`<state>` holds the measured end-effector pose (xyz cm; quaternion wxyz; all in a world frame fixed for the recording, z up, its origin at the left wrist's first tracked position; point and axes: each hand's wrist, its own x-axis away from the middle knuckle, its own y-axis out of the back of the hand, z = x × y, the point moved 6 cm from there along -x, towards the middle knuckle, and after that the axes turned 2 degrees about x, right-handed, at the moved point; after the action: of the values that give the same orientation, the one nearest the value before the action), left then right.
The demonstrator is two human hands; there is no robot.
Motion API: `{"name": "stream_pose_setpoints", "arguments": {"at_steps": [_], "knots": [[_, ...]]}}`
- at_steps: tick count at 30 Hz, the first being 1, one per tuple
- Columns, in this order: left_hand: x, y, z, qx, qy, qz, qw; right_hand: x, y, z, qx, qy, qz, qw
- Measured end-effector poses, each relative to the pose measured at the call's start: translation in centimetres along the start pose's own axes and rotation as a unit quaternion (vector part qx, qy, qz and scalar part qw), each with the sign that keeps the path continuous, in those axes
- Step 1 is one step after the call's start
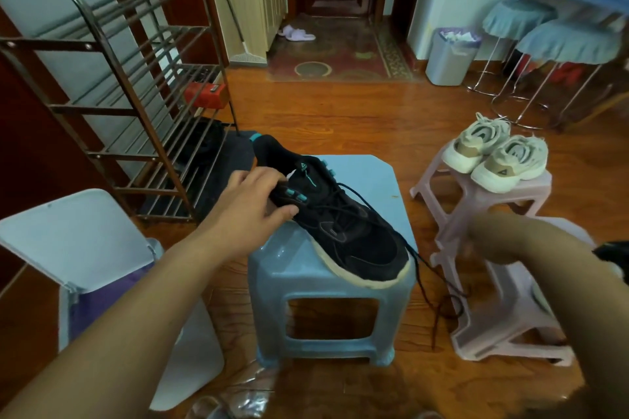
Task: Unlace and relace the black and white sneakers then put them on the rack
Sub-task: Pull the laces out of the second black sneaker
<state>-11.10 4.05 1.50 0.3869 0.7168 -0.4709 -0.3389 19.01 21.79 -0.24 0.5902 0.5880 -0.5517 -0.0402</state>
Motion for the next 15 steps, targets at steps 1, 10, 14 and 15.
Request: {"name": "stream_pose_setpoints", "arguments": {"at_steps": [1, 10, 14, 15], "knots": [[0.2, 0.0, -0.2, 0.006, 0.002, -0.017, 1.0, -0.5, 1.6, 0.6, -0.058, 0.002, -0.081, 0.995], [1.5, -1.1, -3.7, 0.018, -0.117, -0.055, 0.991, 0.9, 9.9, 12.5, -0.306, 0.243, -0.377, 0.84], [1.4, 0.2, -1.3, 0.118, -0.116, -0.035, 0.986, 0.8, 10.3, 12.6, -0.284, 0.26, -0.39, 0.836], [1.4, 0.4, -0.8, 0.116, -0.11, -0.031, 0.987, 0.8, 10.2, 12.6, -0.284, 0.259, -0.387, 0.838]]}}
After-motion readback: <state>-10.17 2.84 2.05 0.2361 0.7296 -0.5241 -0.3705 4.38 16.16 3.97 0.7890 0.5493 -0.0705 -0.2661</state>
